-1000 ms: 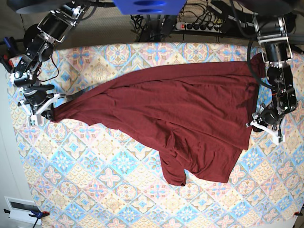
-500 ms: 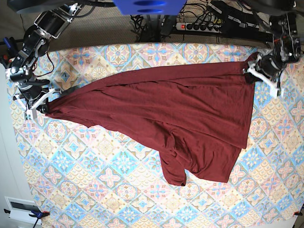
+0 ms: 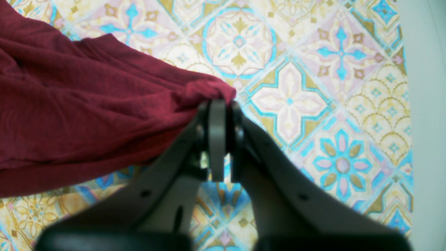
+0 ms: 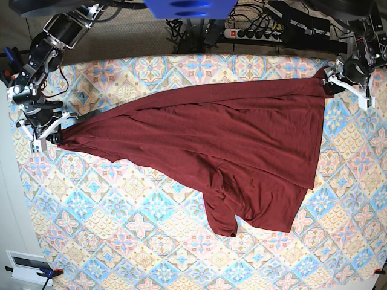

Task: Layout the t-shirt on the table in an organized manner, then fold the t-shirt properly
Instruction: 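Pull the grasped shirt corner with the left gripper away from the right gripper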

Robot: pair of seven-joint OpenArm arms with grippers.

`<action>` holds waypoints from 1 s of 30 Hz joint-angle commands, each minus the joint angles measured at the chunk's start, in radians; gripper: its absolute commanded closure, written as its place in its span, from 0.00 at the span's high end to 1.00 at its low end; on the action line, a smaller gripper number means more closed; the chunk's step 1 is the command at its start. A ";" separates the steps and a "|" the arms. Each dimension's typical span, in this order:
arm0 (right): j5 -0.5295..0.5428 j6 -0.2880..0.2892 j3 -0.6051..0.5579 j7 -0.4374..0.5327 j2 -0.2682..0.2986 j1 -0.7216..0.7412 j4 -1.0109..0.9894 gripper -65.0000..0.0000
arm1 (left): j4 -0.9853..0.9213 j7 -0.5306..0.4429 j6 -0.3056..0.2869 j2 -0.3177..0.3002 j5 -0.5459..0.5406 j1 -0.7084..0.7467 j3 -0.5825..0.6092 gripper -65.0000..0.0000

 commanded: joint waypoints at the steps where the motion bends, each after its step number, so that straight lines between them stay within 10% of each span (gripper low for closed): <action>1: 0.018 -0.002 0.002 0.023 0.018 0.011 0.023 0.00 | -0.012 -0.013 0.003 -0.014 -0.004 -0.013 -0.011 0.56; 16: 0.018 -0.002 0.002 0.020 0.018 0.011 0.028 0.00 | -0.241 -0.091 0.001 -0.009 0.033 -0.062 0.160 0.54; 25: 0.018 -0.002 0.001 0.015 0.018 0.013 0.029 0.00 | -0.017 -0.088 -0.172 -0.009 0.019 0.007 0.227 0.00; 30: 0.018 -0.002 0.001 0.015 0.018 0.017 0.026 0.00 | 0.046 -0.086 -0.178 -0.006 0.010 0.009 0.131 0.00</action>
